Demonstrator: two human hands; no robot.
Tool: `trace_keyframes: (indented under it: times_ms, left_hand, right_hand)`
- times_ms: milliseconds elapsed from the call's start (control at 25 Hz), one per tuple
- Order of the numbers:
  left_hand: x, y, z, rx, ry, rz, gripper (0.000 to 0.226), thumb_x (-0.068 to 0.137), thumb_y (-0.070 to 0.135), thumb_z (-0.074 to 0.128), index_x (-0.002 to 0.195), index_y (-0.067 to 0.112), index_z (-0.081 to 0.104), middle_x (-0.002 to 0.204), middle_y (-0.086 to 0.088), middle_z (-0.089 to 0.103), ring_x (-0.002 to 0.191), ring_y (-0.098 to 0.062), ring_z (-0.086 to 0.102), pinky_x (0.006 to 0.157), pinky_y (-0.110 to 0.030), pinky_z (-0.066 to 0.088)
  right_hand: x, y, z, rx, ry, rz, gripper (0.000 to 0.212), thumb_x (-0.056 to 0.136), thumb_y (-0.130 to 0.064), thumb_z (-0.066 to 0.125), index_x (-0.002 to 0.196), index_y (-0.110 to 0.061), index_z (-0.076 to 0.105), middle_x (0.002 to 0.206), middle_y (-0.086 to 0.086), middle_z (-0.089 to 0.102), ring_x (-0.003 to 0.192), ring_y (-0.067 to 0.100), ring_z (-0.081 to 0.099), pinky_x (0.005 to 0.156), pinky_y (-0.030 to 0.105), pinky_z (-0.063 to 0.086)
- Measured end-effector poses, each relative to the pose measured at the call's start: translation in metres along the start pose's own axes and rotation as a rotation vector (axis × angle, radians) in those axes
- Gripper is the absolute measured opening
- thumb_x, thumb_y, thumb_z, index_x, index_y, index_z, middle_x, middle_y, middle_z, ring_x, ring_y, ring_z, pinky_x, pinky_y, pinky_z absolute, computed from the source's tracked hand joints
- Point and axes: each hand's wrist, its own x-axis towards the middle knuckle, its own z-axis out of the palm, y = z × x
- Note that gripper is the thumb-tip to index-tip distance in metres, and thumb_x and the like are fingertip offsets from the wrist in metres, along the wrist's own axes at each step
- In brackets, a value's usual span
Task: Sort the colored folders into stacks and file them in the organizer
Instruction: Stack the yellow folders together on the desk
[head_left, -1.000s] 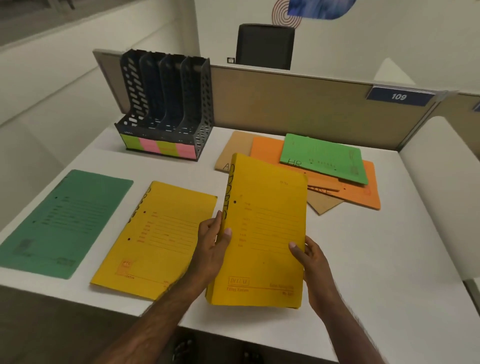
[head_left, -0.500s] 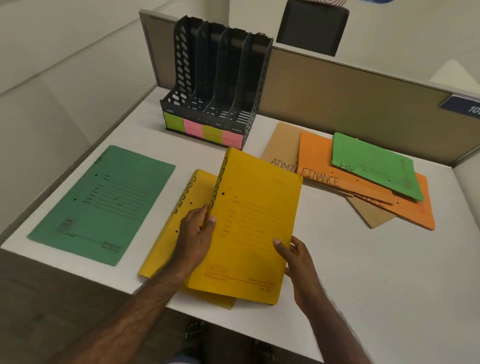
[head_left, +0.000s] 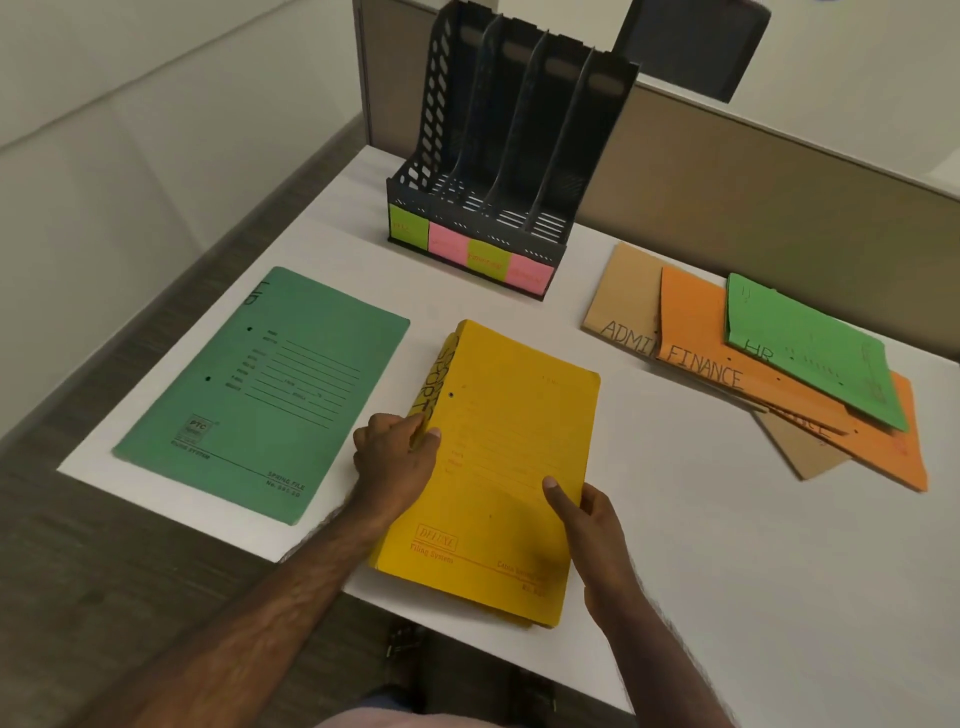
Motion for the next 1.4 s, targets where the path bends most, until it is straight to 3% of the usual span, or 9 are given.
trace_keyframes:
  times_ms: [200, 360, 600, 680, 760, 880, 1120, 1240, 1400]
  left_hand:
    - [0.008, -0.007, -0.002, 0.052, -0.003, 0.033, 0.044, 0.102, 0.039, 0.062, 0.139, 0.016, 0.065, 0.134, -0.008, 0.050, 0.127, -0.031, 0.038, 0.104, -0.043, 0.039]
    - [0.012, -0.010, -0.001, 0.076, -0.003, 0.061, 0.043, 0.101, 0.043, 0.063, 0.135, 0.017, 0.068, 0.133, -0.006, 0.050, 0.127, -0.030, 0.039, 0.102, -0.044, 0.039]
    - [0.013, -0.013, 0.002, 0.098, 0.033, 0.095, 0.044, 0.099, 0.046, 0.066, 0.130, 0.016, 0.071, 0.132, -0.005, 0.053, 0.126, -0.029, 0.041, 0.099, -0.046, 0.041]
    - [0.009, -0.010, 0.004, 0.122, 0.056, 0.136, 0.047, 0.098, 0.045, 0.066, 0.132, 0.012, 0.069, 0.137, -0.009, 0.053, 0.129, -0.031, 0.042, 0.099, -0.050, 0.041]
    - [0.004, -0.004, 0.008, 0.139, 0.090, 0.212, 0.050, 0.098, 0.041, 0.069, 0.135, 0.007, 0.065, 0.142, -0.013, 0.052, 0.132, -0.035, 0.044, 0.099, -0.053, 0.043]
    - [-0.002, 0.011, 0.016, 0.103, 0.134, 0.325, 0.053, 0.096, 0.033, 0.073, 0.138, 0.002, 0.061, 0.144, -0.019, 0.053, 0.133, -0.039, 0.047, 0.098, -0.056, 0.045]
    - [-0.010, 0.058, 0.053, 0.017, 0.093, 0.505, 0.056, 0.099, 0.033, 0.070, 0.146, 0.004, 0.057, 0.147, -0.017, 0.053, 0.137, -0.035, 0.047, 0.105, -0.052, 0.046]
    - [-0.014, 0.086, 0.077, -0.011, 0.035, 0.557, 0.057, 0.101, 0.036, 0.066, 0.148, 0.007, 0.055, 0.150, -0.013, 0.051, 0.140, -0.030, 0.044, 0.107, -0.050, 0.048]
    - [-0.022, 0.128, 0.113, -0.029, -0.034, 0.593, 0.058, 0.100, 0.037, 0.067, 0.148, 0.008, 0.054, 0.150, -0.011, 0.051, 0.141, -0.028, 0.043, 0.104, -0.044, 0.050]
  right_hand:
    - [-0.008, 0.006, 0.010, -0.075, 0.023, -0.016, 0.082, 0.085, -0.066, 0.066, 0.153, -0.023, 0.050, 0.125, -0.014, 0.057, 0.116, 0.017, 0.054, 0.096, 0.042, 0.043]
    - [-0.005, 0.010, 0.013, -0.095, 0.047, -0.014, 0.070, 0.094, -0.055, 0.069, 0.152, -0.019, 0.053, 0.112, -0.021, 0.057, 0.110, 0.016, 0.056, 0.094, 0.041, 0.044]
    - [-0.001, 0.016, 0.015, -0.216, 0.098, -0.060, 0.079, 0.089, -0.062, 0.069, 0.147, -0.010, 0.056, 0.142, 0.008, 0.061, 0.104, 0.018, 0.059, 0.091, 0.041, 0.049]
    - [-0.001, 0.017, 0.013, -0.247, 0.128, -0.064, 0.087, 0.086, -0.066, 0.069, 0.150, -0.009, 0.053, 0.149, 0.013, 0.056, 0.115, 0.025, 0.062, 0.099, 0.047, 0.052]
    - [-0.001, 0.020, 0.007, -0.291, 0.167, -0.046, 0.095, 0.089, -0.067, 0.070, 0.160, -0.011, 0.039, 0.160, 0.014, 0.044, 0.138, 0.036, 0.052, 0.113, 0.057, 0.047]
    - [-0.006, 0.025, -0.004, -0.335, 0.177, -0.054, 0.103, 0.087, -0.071, 0.069, 0.166, -0.019, 0.029, 0.169, 0.011, 0.030, 0.150, 0.034, 0.042, 0.118, 0.060, 0.043]
    - [-0.016, 0.019, -0.030, -0.362, 0.276, -0.134, 0.093, 0.083, -0.074, 0.070, 0.159, -0.032, 0.038, 0.165, -0.001, 0.036, 0.144, 0.022, 0.049, 0.112, 0.048, 0.050]
    - [-0.016, 0.016, -0.056, -0.387, 0.368, -0.180, 0.085, 0.088, -0.069, 0.071, 0.158, -0.035, 0.038, 0.164, -0.005, 0.037, 0.148, 0.019, 0.042, 0.116, 0.049, 0.046]
    - [-0.007, 0.009, -0.106, -0.395, 0.454, -0.216, 0.080, 0.091, -0.064, 0.071, 0.158, -0.033, 0.039, 0.162, -0.008, 0.037, 0.150, 0.016, 0.037, 0.116, 0.037, 0.038]
